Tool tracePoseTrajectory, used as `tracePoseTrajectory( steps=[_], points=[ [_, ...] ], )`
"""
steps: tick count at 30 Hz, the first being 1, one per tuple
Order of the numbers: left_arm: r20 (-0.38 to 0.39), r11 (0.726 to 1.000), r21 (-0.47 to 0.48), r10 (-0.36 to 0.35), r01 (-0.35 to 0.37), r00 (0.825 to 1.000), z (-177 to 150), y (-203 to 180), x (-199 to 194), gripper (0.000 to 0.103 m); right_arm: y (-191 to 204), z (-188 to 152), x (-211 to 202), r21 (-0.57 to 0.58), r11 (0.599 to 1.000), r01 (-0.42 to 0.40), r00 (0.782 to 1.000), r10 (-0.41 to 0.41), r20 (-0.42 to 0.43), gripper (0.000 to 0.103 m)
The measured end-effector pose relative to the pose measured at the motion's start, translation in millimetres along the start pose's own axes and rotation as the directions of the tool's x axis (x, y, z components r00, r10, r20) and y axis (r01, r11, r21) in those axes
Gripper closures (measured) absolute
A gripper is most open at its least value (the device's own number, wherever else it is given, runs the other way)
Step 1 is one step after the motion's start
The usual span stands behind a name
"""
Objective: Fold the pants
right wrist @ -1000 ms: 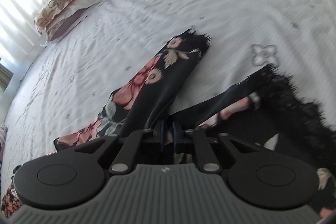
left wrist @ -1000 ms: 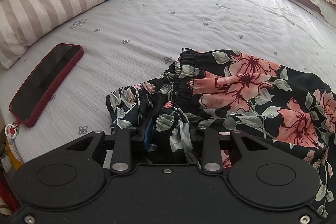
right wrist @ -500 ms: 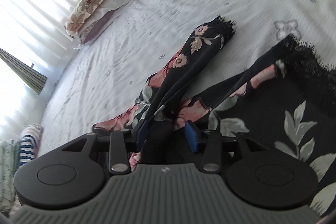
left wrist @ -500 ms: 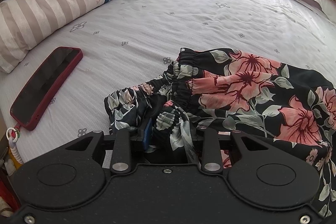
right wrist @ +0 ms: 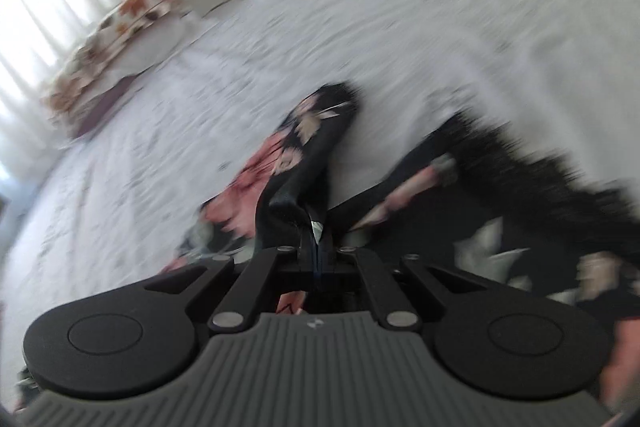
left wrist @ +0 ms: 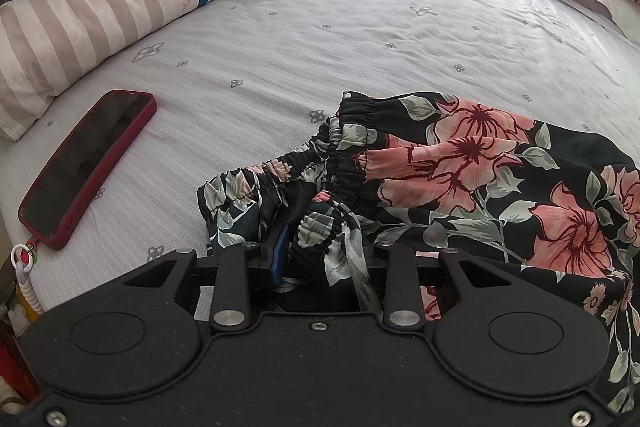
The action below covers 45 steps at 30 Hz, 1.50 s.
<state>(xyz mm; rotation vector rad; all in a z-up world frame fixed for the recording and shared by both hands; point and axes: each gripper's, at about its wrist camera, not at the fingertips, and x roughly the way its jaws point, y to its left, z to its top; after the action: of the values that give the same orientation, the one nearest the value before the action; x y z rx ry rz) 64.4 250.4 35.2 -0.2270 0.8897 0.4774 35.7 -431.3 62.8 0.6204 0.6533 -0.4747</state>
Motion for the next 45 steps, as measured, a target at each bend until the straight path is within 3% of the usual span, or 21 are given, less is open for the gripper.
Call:
tracePoseTrajectory(
  steps=[2, 5, 9, 11, 17, 23, 26, 28, 29, 30, 32, 34, 35, 36, 37, 39, 42, 45],
  points=[
    [0.004, 1.0, 0.001, -0.001, 0.001, 1.0, -1, 0, 0, 0.072, -6, -4, -23, -0.019, 0.994, 0.106, 0.992, -0.104, 0.075, 0.101],
    [0.009, 1.0, -0.001, -0.004, 0.004, 1.0, -2, 2, 1, 0.07, -20, -19, -59, -0.023, 0.981, 0.194, 0.968, -0.188, 0.164, 0.101],
    [0.009, 1.0, 0.0, -0.009, 0.009, 1.0, -2, 2, 1, 0.07, -33, -45, -98, -0.054, 0.963, 0.263, 0.943, -0.245, 0.227, 0.101],
    [0.005, 1.0, 0.0, -0.014, 0.014, 1.0, -1, 3, 1, 0.07, -35, -55, -105, -0.088, 0.956, 0.28, 0.94, -0.255, 0.225, 0.101],
    [-0.009, 0.999, -0.032, -0.029, 0.029, 1.0, 3, 8, 2, 0.07, -40, -69, -104, -0.107, 0.972, 0.21, 0.972, -0.195, 0.132, 0.099],
    [-0.007, 1.0, -0.02, -0.024, 0.023, 1.0, 3, 7, 2, 0.07, -61, -53, -84, 0.008, 0.996, 0.09, 0.993, -0.091, 0.07, 0.069],
    [-0.006, 1.0, -0.023, -0.019, 0.019, 1.0, 3, 6, 3, 0.07, -71, -43, -58, 0.107, 0.994, -0.025, 0.999, 0.021, 0.033, 0.07],
    [-0.003, 1.0, -0.011, -0.011, 0.011, 1.0, 1, 4, 2, 0.069, -70, -39, -48, 0.148, 0.987, -0.061, 0.997, 0.053, 0.061, 0.07],
    [-0.002, 1.0, -0.008, -0.008, 0.008, 1.0, 1, 3, 2, 0.069, -64, -38, -47, 0.137, 0.99, -0.043, 0.996, 0.032, 0.085, 0.079],
    [-0.003, 1.0, -0.007, -0.006, 0.006, 1.0, 1, 3, 2, 0.069, -51, -38, -48, 0.076, 0.997, -0.014, 0.994, 0.006, 0.109, 0.091],
    [-0.006, 1.0, -0.006, -0.004, 0.004, 1.0, 2, 3, 2, 0.069, -16, -46, -58, -0.178, 0.983, -0.049, 0.99, 0.072, 0.121, 0.089],
    [-0.007, 1.0, -0.006, 0.0, 0.0, 1.0, 2, 2, 3, 0.069, 11, -62, -68, -0.399, 0.898, -0.186, 0.978, 0.207, 0.009, 0.065],
    [-0.006, 1.0, -0.005, 0.002, -0.002, 1.0, 2, 1, 3, 0.069, 17, -69, -74, -0.445, 0.857, -0.259, 0.962, 0.268, -0.044, 0.06],
    [-0.004, 1.0, -0.002, 0.006, -0.006, 1.0, 2, 0, 3, 0.069, 19, -74, -78, -0.453, 0.831, -0.322, 0.944, 0.317, -0.09, 0.046],
    [-0.002, 1.0, 0.004, 0.01, -0.01, 1.0, 1, -1, 3, 0.069, 18, -76, -81, -0.441, 0.826, -0.352, 0.935, 0.335, -0.118, 0.04],
    [0.003, 1.0, 0.02, 0.017, -0.017, 1.0, 0, -3, 3, 0.069, 10, -77, -84, -0.398, 0.845, -0.357, 0.933, 0.34, -0.114, 0.035],
    [0.001, 1.0, 0.022, 0.015, -0.015, 1.0, 1, -2, 2, 0.069, -13, -71, -86, -0.301, 0.907, -0.296, 0.955, 0.288, -0.072, 0.035],
    [-0.001, 1.0, 0.015, 0.01, -0.01, 1.0, 1, 0, 3, 0.068, -38, -56, -82, -0.227, 0.964, -0.14, 0.989, 0.146, 0.012, 0.037]
  ],
)
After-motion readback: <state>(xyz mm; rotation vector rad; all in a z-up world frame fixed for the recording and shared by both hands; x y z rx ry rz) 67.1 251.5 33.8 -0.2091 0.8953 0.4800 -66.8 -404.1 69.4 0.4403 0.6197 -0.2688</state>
